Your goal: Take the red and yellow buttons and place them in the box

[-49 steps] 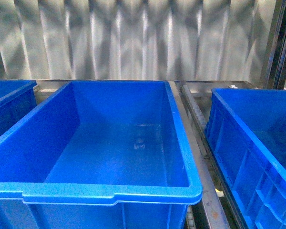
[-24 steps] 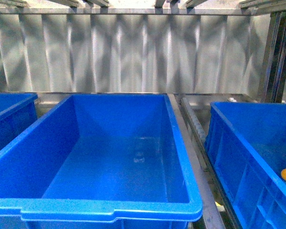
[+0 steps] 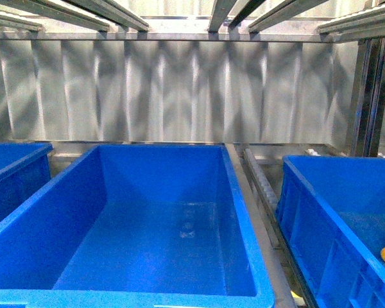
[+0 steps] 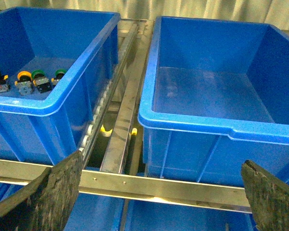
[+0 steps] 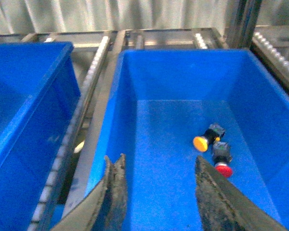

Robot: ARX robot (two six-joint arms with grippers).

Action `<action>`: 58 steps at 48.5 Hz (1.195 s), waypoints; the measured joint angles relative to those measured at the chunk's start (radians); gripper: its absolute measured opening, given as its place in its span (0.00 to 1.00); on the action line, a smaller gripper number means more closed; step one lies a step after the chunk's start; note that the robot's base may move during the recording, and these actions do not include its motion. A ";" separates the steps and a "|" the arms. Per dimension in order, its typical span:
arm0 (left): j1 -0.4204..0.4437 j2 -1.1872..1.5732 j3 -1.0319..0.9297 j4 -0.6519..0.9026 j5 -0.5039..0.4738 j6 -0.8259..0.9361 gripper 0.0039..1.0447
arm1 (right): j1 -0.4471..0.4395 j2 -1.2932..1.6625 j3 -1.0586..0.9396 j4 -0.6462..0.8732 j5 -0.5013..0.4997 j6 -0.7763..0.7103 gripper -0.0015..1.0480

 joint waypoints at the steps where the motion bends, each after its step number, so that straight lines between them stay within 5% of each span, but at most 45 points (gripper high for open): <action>1: 0.000 0.000 0.000 0.000 0.000 0.000 0.93 | 0.007 -0.017 -0.022 0.004 0.001 -0.002 0.33; 11: 0.000 0.000 0.000 0.000 0.000 0.000 0.93 | 0.060 -0.111 -0.143 0.025 0.084 -0.014 0.03; 58: 0.000 0.000 0.000 0.000 0.000 0.000 0.93 | 0.106 -0.527 -0.388 -0.123 0.100 -0.018 0.03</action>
